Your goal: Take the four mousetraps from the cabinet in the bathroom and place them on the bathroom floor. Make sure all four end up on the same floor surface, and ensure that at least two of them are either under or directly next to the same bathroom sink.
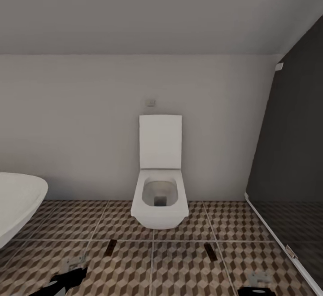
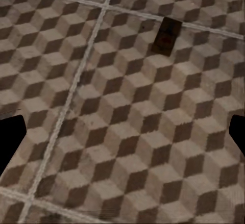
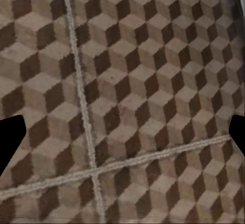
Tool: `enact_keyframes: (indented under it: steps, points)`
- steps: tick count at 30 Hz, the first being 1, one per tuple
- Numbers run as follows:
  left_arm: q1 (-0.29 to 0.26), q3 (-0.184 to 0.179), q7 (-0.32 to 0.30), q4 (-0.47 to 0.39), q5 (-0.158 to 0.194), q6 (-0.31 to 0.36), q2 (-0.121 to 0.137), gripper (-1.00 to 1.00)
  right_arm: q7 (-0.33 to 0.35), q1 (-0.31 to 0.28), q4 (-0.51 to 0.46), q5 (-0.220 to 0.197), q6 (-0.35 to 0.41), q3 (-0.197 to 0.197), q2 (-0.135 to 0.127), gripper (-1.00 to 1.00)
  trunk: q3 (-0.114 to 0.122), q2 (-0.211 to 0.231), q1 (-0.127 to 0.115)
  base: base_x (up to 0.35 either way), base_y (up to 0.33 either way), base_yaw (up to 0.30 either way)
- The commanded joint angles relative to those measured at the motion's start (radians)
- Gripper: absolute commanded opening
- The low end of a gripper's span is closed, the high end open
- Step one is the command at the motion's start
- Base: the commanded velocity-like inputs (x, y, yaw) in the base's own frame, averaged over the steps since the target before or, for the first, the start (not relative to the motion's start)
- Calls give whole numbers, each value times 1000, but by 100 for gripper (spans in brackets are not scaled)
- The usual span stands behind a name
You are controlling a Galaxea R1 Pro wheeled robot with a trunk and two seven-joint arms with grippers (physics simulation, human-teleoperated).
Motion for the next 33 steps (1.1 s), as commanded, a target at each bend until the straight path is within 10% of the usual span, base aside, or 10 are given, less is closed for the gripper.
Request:
enact_keyframes:
  steps: [1, 19, 33]
  points:
    - [12, 6, -2, 1, 3, 1, -2, 100, -2, 11, 2, -8, -3, 9, 0, 100, 2, 7, -4, 0, 0, 0]
    - [249, 6, -9, 1, 3, 21, -48, 100, 0, 246, 2, -17, -26, 9, 9, 100, 59, 133, -73, 0, 0, 0]
    - [326, 6, -11, 1, 3, 19, -80, 100, 38, 347, 3, -24, -25, 5, 25, 100, 103, 231, -127, 0, 0, 0]
